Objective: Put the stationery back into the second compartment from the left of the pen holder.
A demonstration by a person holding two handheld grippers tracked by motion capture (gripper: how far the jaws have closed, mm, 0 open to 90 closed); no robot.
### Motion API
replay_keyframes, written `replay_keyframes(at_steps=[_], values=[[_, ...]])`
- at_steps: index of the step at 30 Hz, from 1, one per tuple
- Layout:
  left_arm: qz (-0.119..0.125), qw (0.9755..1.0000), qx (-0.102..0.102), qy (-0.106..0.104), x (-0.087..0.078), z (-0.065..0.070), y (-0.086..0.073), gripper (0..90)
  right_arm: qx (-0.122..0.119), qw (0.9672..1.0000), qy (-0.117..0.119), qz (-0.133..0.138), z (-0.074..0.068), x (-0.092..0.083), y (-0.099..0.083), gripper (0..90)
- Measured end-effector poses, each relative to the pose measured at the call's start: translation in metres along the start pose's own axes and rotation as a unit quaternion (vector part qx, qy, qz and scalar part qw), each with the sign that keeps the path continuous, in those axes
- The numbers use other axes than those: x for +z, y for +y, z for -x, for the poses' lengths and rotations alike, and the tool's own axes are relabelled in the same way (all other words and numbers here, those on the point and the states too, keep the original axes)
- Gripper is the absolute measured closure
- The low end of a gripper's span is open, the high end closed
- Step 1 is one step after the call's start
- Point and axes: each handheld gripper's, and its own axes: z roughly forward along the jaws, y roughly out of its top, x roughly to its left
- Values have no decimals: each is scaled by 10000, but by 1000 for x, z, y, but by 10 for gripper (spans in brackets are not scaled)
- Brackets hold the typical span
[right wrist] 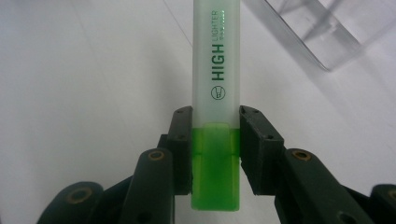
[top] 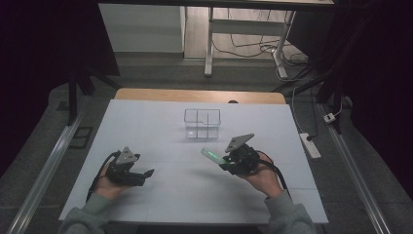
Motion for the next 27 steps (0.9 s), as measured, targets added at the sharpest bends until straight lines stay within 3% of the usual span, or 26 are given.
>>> replay_keyframes(at_steps=[10, 27], values=[[23, 9999, 105, -52, -2, 1, -1, 198, -123, 9998, 98, -91, 2, 13, -6, 667], [46, 9995, 285, -88, -9, 7, 5, 201, -728, 9968, 318, 24, 2, 21, 4, 667]])
